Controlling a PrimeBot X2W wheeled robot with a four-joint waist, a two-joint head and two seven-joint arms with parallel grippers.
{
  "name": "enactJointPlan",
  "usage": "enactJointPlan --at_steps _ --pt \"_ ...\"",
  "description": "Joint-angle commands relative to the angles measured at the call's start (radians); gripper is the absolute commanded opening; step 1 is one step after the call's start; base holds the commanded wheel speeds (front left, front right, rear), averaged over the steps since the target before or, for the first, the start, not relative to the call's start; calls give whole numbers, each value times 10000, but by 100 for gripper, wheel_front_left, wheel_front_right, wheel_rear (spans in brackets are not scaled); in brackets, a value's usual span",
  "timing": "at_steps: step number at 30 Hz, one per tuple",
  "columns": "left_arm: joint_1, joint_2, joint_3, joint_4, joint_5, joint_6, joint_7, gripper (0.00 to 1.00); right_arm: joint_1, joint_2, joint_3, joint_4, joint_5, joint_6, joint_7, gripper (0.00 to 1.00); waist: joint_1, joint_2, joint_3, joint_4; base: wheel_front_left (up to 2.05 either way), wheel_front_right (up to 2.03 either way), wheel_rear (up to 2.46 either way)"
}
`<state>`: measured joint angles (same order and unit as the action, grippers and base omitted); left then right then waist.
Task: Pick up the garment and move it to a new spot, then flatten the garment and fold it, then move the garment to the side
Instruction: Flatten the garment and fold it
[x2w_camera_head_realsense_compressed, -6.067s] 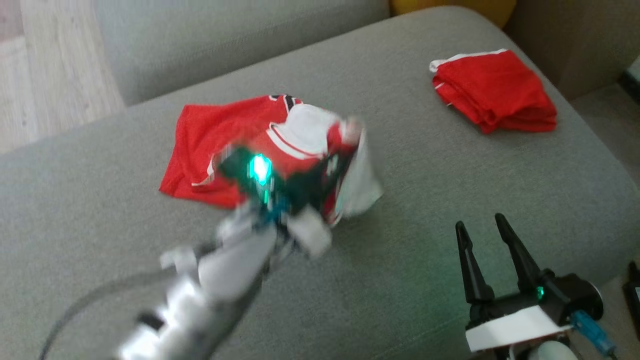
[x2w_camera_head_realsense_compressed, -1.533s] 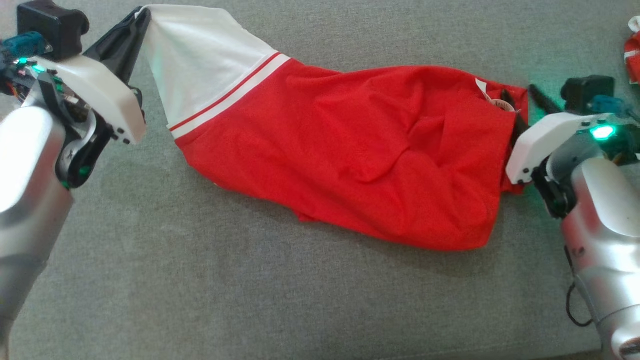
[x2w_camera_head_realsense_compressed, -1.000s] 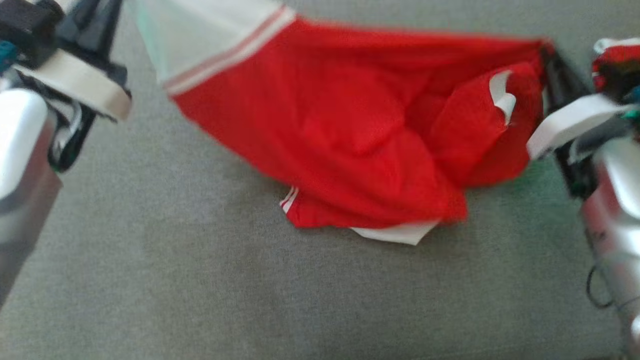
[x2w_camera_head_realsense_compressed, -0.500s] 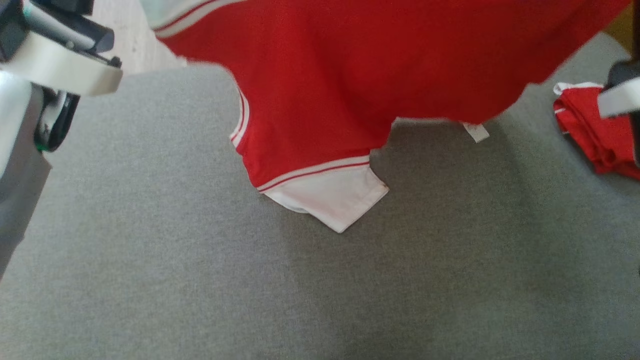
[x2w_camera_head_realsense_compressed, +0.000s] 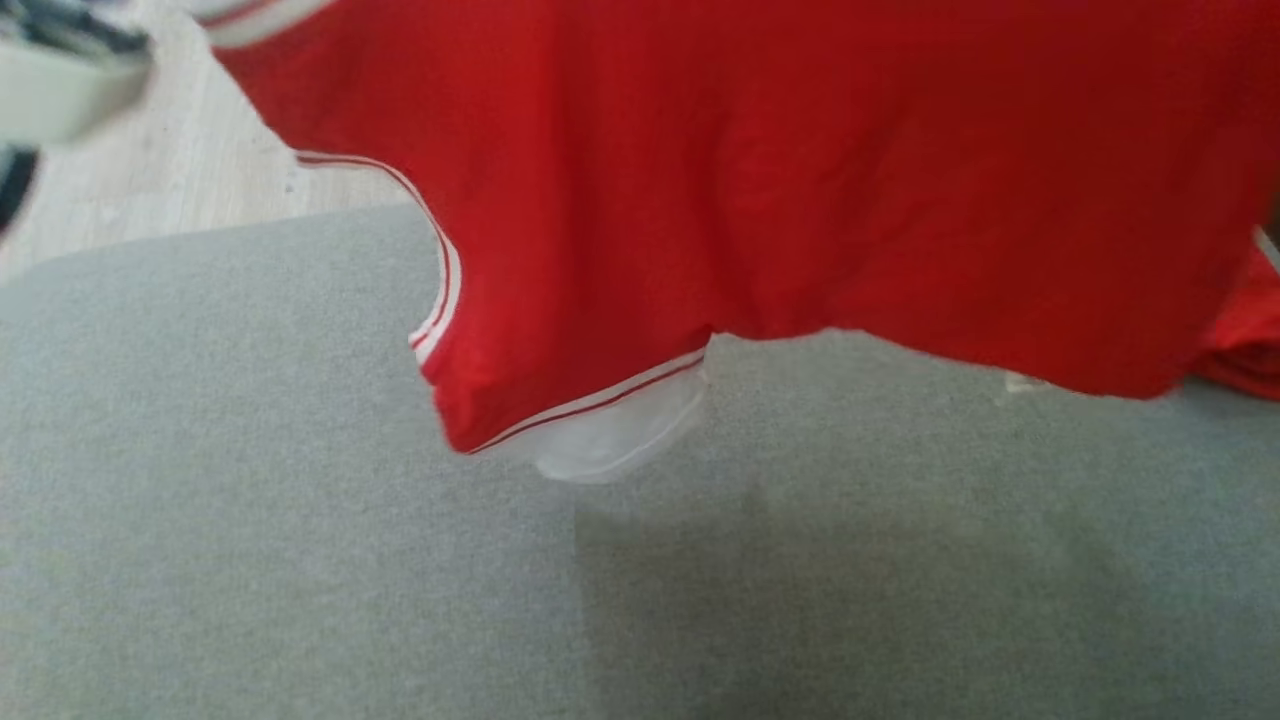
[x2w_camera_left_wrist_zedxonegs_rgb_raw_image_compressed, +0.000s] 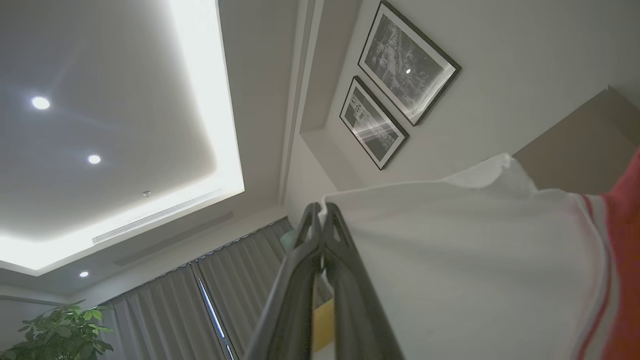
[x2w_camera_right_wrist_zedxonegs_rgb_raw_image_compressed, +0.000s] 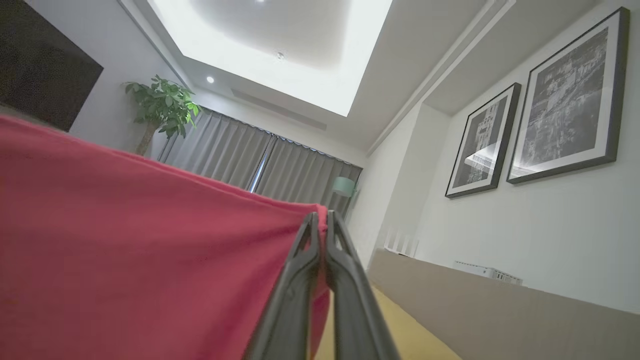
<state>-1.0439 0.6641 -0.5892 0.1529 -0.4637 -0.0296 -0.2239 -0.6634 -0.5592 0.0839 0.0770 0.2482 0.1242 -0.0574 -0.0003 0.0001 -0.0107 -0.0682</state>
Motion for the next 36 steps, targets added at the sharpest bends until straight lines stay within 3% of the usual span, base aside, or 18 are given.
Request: enactJointPlan --at_steps 1,6,13,23,29,36 --pt "-954 476 548 -93 -11 -17 242 0 -639 -275 100 -308 198 65 226 0 3 -1 87 18 0 0 0" --pt "-1998 307 199 849 131 -421 884 0 -1808 -354 915 442 654 65 388 0 3 -1 805 71 0 0 0" --pt "-4268 -230 -395 3060 948 -736 1010 0 -4162 -159 2496 2594 931 65 -124 0 3 -1 2879 211 0 0 0" --pt "-6798 -946 -331 5009 2060 -64 -250 0 -7058 34 3118 4891 582 65 -1895 0 3 -1 4402 319 0 0 0" --pt "-6331 -1011 -170 4476 2001 -234 -372 0 -7141 -111 3562 5016 810 65 -2035 0 3 -1 4995 528 0 0 0" --pt "-3911 -664 312 2618 1863 -101 -376 0 -5559 -487 3253 4184 1190 65 -2041 0 3 -1 5269 824 0 0 0"
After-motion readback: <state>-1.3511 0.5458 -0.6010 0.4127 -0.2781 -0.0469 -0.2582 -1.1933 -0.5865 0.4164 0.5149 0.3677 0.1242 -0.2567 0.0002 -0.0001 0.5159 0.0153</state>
